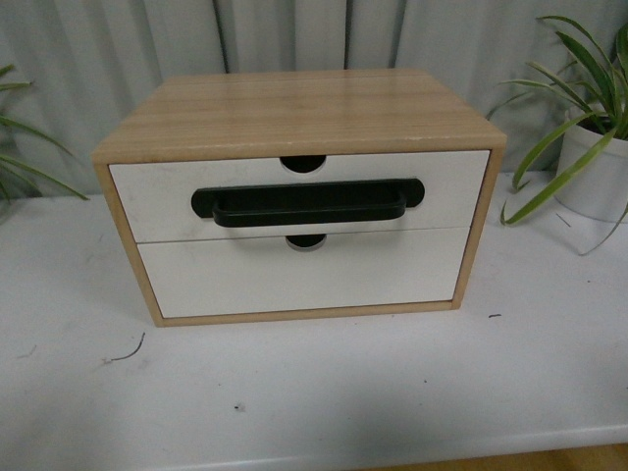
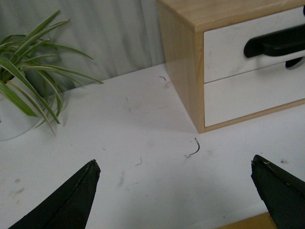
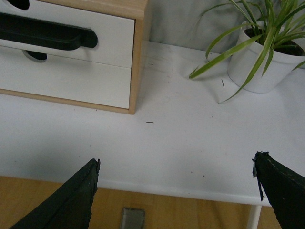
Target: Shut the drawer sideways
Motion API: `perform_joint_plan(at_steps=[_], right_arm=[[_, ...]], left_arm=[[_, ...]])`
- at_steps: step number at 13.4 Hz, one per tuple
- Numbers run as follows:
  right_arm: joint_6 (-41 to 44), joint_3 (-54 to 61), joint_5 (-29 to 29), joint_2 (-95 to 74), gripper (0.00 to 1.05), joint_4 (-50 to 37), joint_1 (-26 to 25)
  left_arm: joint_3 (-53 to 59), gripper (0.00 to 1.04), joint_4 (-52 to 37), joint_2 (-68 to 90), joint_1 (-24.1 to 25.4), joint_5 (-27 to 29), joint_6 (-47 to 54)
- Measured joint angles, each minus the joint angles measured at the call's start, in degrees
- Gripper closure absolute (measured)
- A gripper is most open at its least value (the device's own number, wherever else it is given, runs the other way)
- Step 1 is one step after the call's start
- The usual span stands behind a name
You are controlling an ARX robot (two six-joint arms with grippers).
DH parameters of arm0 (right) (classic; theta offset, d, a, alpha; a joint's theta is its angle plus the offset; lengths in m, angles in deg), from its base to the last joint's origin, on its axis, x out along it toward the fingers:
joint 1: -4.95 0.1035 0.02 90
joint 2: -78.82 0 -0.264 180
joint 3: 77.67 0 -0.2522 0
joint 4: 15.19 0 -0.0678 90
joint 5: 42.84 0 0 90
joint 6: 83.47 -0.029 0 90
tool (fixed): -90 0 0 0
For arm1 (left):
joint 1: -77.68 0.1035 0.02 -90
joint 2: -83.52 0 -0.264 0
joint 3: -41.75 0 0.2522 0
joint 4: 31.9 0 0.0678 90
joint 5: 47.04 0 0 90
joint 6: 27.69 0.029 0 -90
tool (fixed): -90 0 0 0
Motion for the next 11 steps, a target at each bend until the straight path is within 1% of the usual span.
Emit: perform_joint_plan(at_steps=[1, 2, 3, 4, 5, 6, 7, 8, 9, 10, 11], right_arm=[[-0.11, 0.0, 0.09, -0.35, 0.06, 0.13, 0.0], [-1.25, 1.95, 2.32, -1.53, 0.1, -7.58, 0.5], [-4.44, 6.71, 5.68, -3.13, 0.23, -20.26, 0.0], [-5.95, 8.96, 5.6, -1.66, 0.36, -22.49, -2.01], [-6.64, 8.87, 4.31, 2.12, 0.46, -24.09, -3.67], [-7.26, 8.94, 2.69, 6.36, 0.62, -20.87, -5.2], [-7.41, 8.94, 1.6, 7.65, 0.71, -18.4, -6.21], [-7.45, 8.96, 0.24, 10.01, 0.84, -15.89, -7.48], [-7.52, 8.96, -0.92, 12.79, 0.98, -13.94, -8.61], [-7.54, 8.98, -6.21, 15.28, 1.02, -11.61, -13.42], [-7.69, 8.98, -6.6, 17.2, 1.03, -9.33, -15.34]], left_arm=[[0.0, 0.07, 0.35, 0.11, 0.0, -0.28, -0.52], [0.52, 0.14, -6.91, 1.49, -1.44, 2.38, -3.41], [0.81, 0.27, -13.09, -0.9, -3.67, 6.29, -7.85], [0.81, 0.38, -10.84, -5.01, -5.66, 8.79, -10.45], [0.35, 0.5, -7.15, -7.58, -7.1, 9.79, -11.65], [0.37, 0.64, -2.14, -10.4, -8.72, 11.67, -12.46], [0.37, 0.73, -0.98, -11.96, -9.64, 12.41, -12.63], [0.37, 0.88, 0.96, -13.97, -12.52, 16.85, -13.14], [0.37, 1.0, 2.38, -15.17, -17.22, 19.76, -13.35], [0.33, 1.03, 3.23, -16.35, -17.77, 19.67, -13.38], [0.35, 1.03, 4.55, -17.49, -17.2, 20.44, -13.46]])
